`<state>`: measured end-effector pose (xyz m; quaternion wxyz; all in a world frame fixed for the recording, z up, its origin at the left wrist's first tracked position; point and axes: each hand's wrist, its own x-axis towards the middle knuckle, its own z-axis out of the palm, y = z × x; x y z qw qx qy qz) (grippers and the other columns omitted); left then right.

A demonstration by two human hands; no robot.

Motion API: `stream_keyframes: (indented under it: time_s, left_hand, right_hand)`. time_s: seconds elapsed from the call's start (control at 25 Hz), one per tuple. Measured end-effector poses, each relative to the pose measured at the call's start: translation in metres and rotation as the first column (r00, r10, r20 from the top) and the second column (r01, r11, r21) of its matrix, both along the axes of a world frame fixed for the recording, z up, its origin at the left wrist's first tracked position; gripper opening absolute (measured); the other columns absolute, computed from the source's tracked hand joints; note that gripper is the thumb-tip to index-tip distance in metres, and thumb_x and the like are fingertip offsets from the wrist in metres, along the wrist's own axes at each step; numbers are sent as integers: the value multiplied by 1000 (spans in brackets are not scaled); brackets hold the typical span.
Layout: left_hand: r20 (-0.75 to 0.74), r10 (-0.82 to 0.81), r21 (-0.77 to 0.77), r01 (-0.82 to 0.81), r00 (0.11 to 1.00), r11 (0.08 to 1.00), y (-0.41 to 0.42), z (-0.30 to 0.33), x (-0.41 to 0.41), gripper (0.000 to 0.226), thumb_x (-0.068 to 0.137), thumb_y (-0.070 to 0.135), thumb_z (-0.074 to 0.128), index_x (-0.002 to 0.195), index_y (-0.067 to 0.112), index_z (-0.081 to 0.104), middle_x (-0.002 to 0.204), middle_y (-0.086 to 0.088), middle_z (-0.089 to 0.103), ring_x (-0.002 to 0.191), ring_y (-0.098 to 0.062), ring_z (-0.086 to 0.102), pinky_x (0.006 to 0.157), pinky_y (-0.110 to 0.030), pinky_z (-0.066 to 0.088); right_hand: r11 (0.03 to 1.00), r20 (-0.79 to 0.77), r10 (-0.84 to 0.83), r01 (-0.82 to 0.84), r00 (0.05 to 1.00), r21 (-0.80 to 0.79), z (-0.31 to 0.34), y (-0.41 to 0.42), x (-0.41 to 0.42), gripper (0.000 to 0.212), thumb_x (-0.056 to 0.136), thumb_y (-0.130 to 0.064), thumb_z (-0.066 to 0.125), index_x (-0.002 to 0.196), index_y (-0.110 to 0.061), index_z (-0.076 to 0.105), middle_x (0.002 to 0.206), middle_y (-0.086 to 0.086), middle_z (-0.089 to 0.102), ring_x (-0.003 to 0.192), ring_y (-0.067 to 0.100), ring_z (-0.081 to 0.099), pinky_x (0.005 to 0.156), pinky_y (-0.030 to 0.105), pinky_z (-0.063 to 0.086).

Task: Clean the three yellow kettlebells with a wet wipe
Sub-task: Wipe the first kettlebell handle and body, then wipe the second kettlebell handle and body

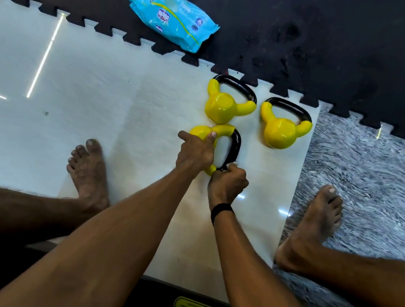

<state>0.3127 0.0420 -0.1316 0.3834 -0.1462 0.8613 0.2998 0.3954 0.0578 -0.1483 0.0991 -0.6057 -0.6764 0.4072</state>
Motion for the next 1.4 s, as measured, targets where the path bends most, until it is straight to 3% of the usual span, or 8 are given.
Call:
stream_keyframes:
  time_s: [0.16, 0.28, 0.52, 0.68, 0.84, 0.96, 1.16, 1.4]
  left_hand:
    - [-64, 74, -163, -84, 995, 983, -47, -2, -18, 75, 87, 66, 42, 124, 2, 28, 127, -24, 54, 109, -44, 60, 94, -50, 48]
    - [-312, -114, -333, 4, 943, 943, -95, 3, -37, 67, 91, 56, 44, 135, 7, 29, 134, -21, 41, 123, -43, 46, 96, -52, 38]
    - [-359, -576, -326, 480, 734, 814, -113, -1, -40, 69, 74, 34, 60, 137, 13, 40, 133, -19, 38, 119, -42, 38, 93, -46, 38]
    - [-392, -522, -370, 389, 758, 844, -108, -9, -27, 68, 83, 32, 65, 139, 9, 35, 130, -24, 38, 115, -43, 40, 89, -47, 39]
    - [-406, -458, -378, 311, 791, 872, -90, -12, -35, 62, 88, 32, 61, 140, 9, 34, 128, -26, 38, 112, -45, 43, 92, -51, 37]
    - [-447, -488, -392, 326, 750, 860, -92, -17, -58, 60, 88, 30, 59, 138, 5, 37, 124, -30, 40, 110, -46, 43, 95, -51, 32]
    - [-533, -508, -255, 444, 676, 859, -93, -17, -115, 63, 89, 33, 55, 138, -1, 38, 121, -36, 43, 111, -46, 42, 90, -50, 33]
    - [-630, -462, -287, 365, 625, 886, -49, 1, -107, 54, 76, 22, 60, 126, 4, 50, 124, -23, 50, 115, -42, 47, 95, -50, 37]
  right_hand:
    - [989, -114, 147, -148, 983, 0, -1, -24, -20, 29, 71, 9, 48, 50, -11, 45, 51, 9, 45, 59, 31, 40, 57, 29, 29]
    - [941, -303, 328, -339, 895, 15, 11, -38, -69, 22, 83, 3, 56, 93, -1, 74, 95, 17, 74, 88, 28, 66, 77, 16, 43]
    - [976, -326, 191, -214, 926, -37, 5, -33, -101, 17, 87, 0, 58, 94, -1, 73, 95, 17, 75, 91, 32, 68, 80, 27, 50]
    - [981, -295, 174, -190, 940, -27, -7, -14, -88, 16, 88, 1, 58, 93, -1, 73, 95, 15, 75, 90, 31, 68, 84, 40, 54]
    - [983, -348, 183, -178, 920, 46, 0, 15, -92, 14, 87, 1, 60, 89, -1, 73, 91, 15, 75, 85, 29, 68, 75, 26, 50]
    - [976, -389, 213, -180, 896, 121, 7, 29, -92, 14, 85, 4, 59, 87, -1, 72, 87, 15, 74, 80, 27, 68, 69, 15, 43]
    - [925, -338, 331, -232, 881, 301, 11, 59, -85, 25, 79, 5, 51, 97, 0, 69, 100, 14, 70, 95, 28, 65, 80, 25, 49]
    - [812, -49, 577, -579, 815, -74, 7, 85, -96, 64, 88, -16, 63, 145, -11, 35, 142, 14, 47, 126, 31, 47, 93, 34, 42]
